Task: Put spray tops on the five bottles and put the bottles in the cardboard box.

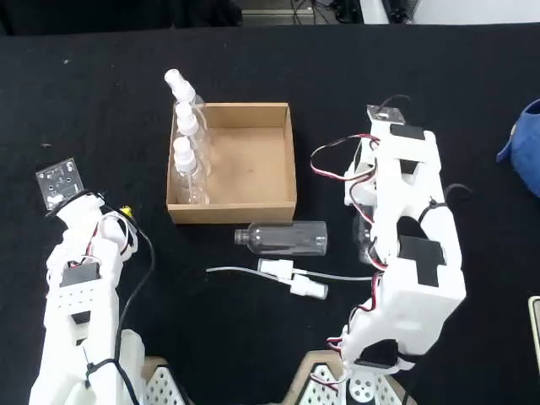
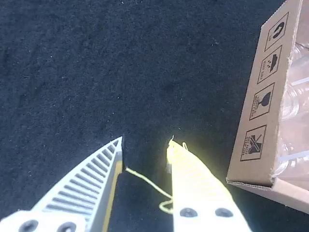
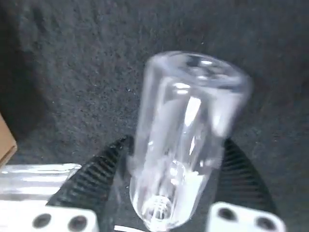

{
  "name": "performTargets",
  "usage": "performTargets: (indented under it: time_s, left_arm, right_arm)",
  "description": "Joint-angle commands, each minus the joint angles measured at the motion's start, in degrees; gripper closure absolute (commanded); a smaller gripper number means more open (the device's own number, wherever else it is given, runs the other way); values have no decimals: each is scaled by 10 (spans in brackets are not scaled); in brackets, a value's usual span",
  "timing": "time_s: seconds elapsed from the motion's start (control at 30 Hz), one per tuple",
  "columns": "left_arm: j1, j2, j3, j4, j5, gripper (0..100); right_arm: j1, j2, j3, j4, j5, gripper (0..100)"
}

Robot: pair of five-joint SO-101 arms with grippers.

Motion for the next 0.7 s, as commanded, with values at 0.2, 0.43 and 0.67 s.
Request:
performTargets:
  time_s: [0.2,0.43,0.67]
  left_arm:
    - [8,-16,-5,-7,4,970]
    - [9,-16,-5,-7,4,970]
    - [7,-15,-4,-7,4,970]
  right_arm:
    - [195,-87,-3,-4,-149,966]
    - [225,-73,-5,-3,-274,838]
    - [159,-93,-14,18,-120,788]
